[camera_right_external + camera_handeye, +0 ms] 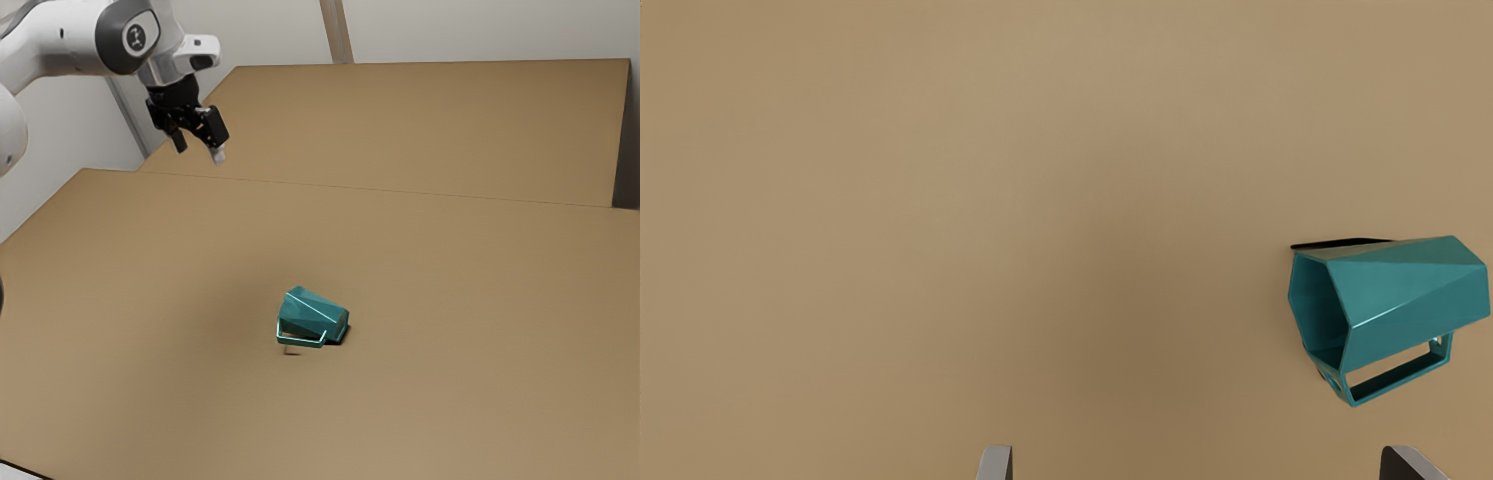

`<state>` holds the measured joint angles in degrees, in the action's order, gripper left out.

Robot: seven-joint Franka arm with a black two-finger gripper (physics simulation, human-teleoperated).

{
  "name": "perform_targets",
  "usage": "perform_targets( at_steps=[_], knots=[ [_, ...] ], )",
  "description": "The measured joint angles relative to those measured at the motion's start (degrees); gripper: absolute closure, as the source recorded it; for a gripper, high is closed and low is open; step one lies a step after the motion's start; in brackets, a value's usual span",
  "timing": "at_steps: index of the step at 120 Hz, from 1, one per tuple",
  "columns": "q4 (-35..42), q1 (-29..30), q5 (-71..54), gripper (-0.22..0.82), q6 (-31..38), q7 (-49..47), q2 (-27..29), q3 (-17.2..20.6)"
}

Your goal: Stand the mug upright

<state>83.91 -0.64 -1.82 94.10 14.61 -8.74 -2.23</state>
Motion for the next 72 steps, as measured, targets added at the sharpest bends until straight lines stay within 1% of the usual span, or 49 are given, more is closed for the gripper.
perform_targets(
  at_steps=[19,28,32,44,56,65,72],
  knots=[
    [0.26,0.21,0.10,0.00,0.98,-0.24,0.04,-0.43],
    [2.28,0.00,0.29,0.00,1.59,-0.62,0.56,-1.06],
    [4.25,-0.19,0.43,0.00,2.01,-0.81,1.65,-1.65],
    [13.94,-0.12,0.77,0.00,5.27,-1.39,6.96,-2.91],
    [20.02,-1.34,2.92,0.00,8.56,-1.74,9.68,-5.75],
    [27.66,-1.72,4.07,0.00,13.62,-1.14,13.43,-7.40],
    [31.96,-3.65,4.79,0.00,18.27,-0.07,15.22,-10.45]
  ],
)
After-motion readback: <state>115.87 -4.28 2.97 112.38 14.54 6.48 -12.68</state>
